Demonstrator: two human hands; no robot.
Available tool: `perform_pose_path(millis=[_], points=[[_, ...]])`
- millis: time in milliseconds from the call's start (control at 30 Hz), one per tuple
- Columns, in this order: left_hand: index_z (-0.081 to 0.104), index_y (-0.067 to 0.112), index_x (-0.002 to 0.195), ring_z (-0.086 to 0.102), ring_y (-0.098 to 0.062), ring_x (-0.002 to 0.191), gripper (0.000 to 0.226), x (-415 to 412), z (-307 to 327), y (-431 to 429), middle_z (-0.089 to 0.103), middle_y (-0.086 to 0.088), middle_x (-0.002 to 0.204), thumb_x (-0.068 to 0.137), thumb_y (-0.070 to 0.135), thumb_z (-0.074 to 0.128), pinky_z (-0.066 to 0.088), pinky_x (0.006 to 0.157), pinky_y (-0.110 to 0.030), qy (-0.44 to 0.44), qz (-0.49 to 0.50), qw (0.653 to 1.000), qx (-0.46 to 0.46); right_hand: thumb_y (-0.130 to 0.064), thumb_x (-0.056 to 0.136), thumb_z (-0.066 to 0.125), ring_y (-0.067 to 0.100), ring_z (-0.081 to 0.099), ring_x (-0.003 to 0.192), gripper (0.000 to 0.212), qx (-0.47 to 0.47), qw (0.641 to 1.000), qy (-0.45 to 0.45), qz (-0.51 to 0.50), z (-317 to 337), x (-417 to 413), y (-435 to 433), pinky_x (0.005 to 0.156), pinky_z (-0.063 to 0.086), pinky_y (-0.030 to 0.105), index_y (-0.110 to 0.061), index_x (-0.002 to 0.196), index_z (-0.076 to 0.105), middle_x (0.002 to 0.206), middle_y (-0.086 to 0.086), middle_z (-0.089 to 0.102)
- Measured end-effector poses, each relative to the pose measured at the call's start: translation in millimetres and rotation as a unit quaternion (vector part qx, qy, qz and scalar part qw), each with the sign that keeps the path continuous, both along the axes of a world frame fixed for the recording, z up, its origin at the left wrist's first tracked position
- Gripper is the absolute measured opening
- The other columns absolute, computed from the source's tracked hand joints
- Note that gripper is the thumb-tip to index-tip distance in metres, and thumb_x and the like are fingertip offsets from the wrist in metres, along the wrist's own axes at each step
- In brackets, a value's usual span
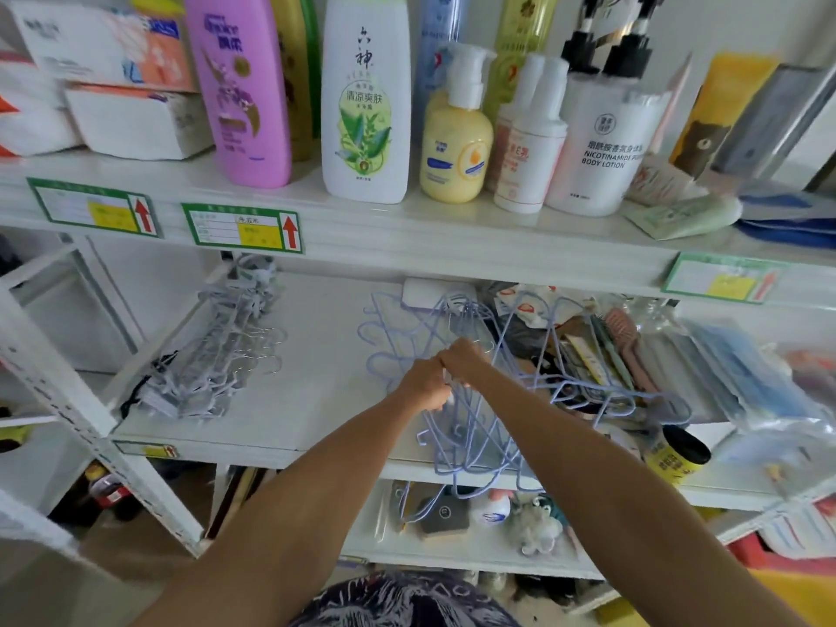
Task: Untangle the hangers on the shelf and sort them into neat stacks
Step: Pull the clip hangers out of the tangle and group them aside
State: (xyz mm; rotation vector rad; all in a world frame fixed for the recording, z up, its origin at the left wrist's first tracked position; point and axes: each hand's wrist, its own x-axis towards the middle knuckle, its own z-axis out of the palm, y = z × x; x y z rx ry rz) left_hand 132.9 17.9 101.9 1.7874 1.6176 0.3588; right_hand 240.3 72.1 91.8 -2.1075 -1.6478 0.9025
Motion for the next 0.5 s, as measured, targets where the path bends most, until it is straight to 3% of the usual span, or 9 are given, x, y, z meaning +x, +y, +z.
perform_pose_path(millis=[67, 200, 267, 333, 400, 500], points=[[0.066, -0.003, 0.095, 0.074, -0.025, 0.073, 0.018, 2, 3, 2, 0.074, -0.018, 0.081, 0.081, 0.007, 0.063, 0.056, 0.055, -0.028, -0.006, 0.021, 1.0, 0.006, -0.027, 0.095, 0.052, 0.016, 0.051, 0.065, 0.027, -0.007, 1.0, -0.003, -0.028, -2, 9, -7, 0.062, 0.045, 0.027, -0.014, 0.071, 0.049, 0.076, 0.007, 0.053], [0.071, -0.006, 0.088, 0.073, -0.028, 0.08, 0.022, 4, 10, 0, 0.073, -0.021, 0.084, 0.074, 0.011, 0.069, 0.059, 0.069, -0.032, -0.05, 0.079, 0.995, 0.032, -0.036, 0.098, 0.057, 0.018, 0.047, 0.043, 0.044, -0.088, 0.989, 0.104, -0.05, -11, 14, -12, 0.043, 0.035, 0.022, -0.009, 0.064, 0.053, 0.057, 0.012, 0.054], [0.068, -0.006, 0.097, 0.069, -0.033, 0.093, 0.026, 2, 15, -1, 0.071, -0.024, 0.095, 0.077, 0.01, 0.066, 0.052, 0.07, -0.031, -0.061, 0.092, 0.993, 0.048, -0.028, 0.097, 0.059, 0.019, 0.045, 0.045, 0.043, -0.076, 0.99, 0.114, -0.045, -7, 5, -9, 0.048, 0.037, 0.025, -0.008, 0.06, 0.053, 0.052, 0.01, 0.051], [0.064, -0.009, 0.101, 0.066, -0.037, 0.099, 0.028, -3, 20, -2, 0.068, -0.027, 0.101, 0.081, 0.011, 0.063, 0.045, 0.069, -0.031, -0.069, 0.101, 0.99, 0.064, -0.019, 0.095, 0.057, 0.019, 0.049, 0.054, 0.032, -0.052, 0.994, 0.093, -0.034, -2, -4, -3, 0.06, 0.044, 0.03, -0.009, 0.065, 0.054, 0.061, 0.008, 0.053], [0.066, -0.009, 0.096, 0.067, -0.036, 0.095, 0.028, -13, 24, 2, 0.07, -0.025, 0.097, 0.081, 0.014, 0.062, 0.046, 0.067, -0.031, -0.082, 0.109, 0.988, 0.067, -0.025, 0.095, 0.055, 0.019, 0.055, 0.066, 0.019, -0.022, 0.994, 0.095, -0.045, 3, -11, 1, 0.067, 0.048, 0.031, -0.01, 0.084, 0.059, 0.077, 0.006, 0.057], [0.07, -0.006, 0.082, 0.072, -0.028, 0.079, 0.025, -37, 32, 4, 0.073, -0.019, 0.081, 0.071, 0.015, 0.063, 0.055, 0.064, -0.03, -0.11, 0.102, 0.988, 0.036, -0.042, 0.096, 0.056, 0.019, 0.058, 0.064, 0.036, 0.029, 0.972, 0.187, -0.14, 13, -18, 9, 0.058, 0.048, 0.029, -0.007, 0.096, 0.064, 0.082, 0.01, 0.064]])
